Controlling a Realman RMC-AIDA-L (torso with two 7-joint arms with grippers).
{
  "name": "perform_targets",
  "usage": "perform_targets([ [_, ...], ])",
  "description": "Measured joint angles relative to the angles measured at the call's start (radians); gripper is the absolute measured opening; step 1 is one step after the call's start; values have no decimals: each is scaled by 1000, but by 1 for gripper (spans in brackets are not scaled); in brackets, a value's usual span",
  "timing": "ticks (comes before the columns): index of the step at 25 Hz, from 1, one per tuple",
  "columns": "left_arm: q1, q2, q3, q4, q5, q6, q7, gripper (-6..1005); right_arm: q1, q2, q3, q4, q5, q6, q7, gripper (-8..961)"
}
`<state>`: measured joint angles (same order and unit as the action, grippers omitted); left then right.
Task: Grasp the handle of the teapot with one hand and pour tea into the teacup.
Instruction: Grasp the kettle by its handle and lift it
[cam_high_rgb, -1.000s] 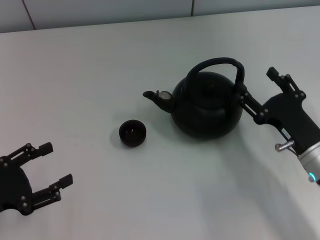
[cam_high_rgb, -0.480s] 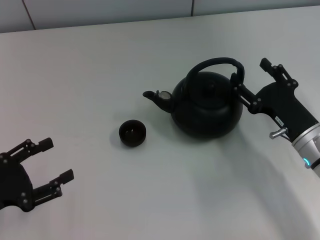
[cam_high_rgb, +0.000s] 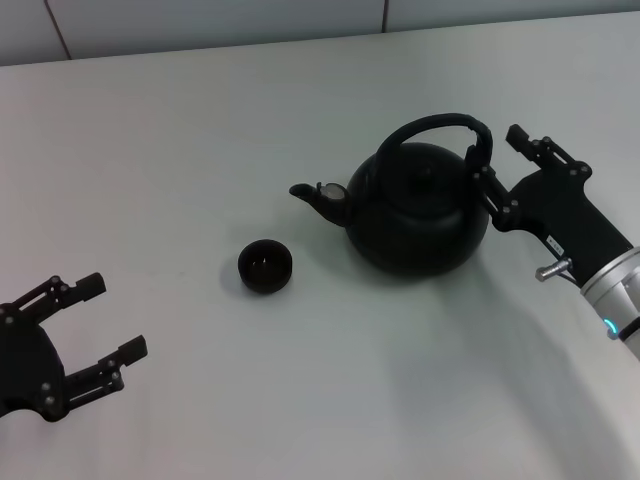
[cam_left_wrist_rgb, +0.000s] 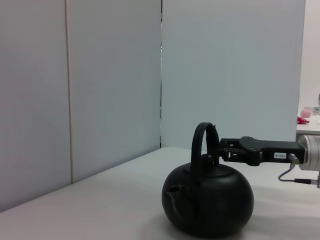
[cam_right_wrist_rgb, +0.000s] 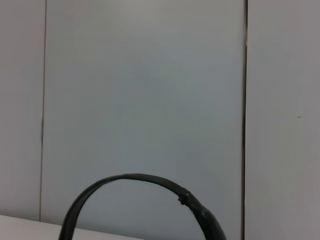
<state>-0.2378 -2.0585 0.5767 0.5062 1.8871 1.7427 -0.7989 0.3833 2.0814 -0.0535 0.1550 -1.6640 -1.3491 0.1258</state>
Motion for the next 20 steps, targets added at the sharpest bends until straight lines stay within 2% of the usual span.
perform_targets([
  [6, 0, -1, 0, 0, -1, 0, 0, 812, 3, 0, 2, 0, 0, 0, 0, 447],
  [11, 0, -2, 0, 0, -5, 0, 1, 812, 6, 0, 3, -1, 6, 2, 9, 202],
  [20, -1, -3, 0, 0, -27, 7, 1, 813, 11, 0, 24, -5, 7, -1, 14, 96],
])
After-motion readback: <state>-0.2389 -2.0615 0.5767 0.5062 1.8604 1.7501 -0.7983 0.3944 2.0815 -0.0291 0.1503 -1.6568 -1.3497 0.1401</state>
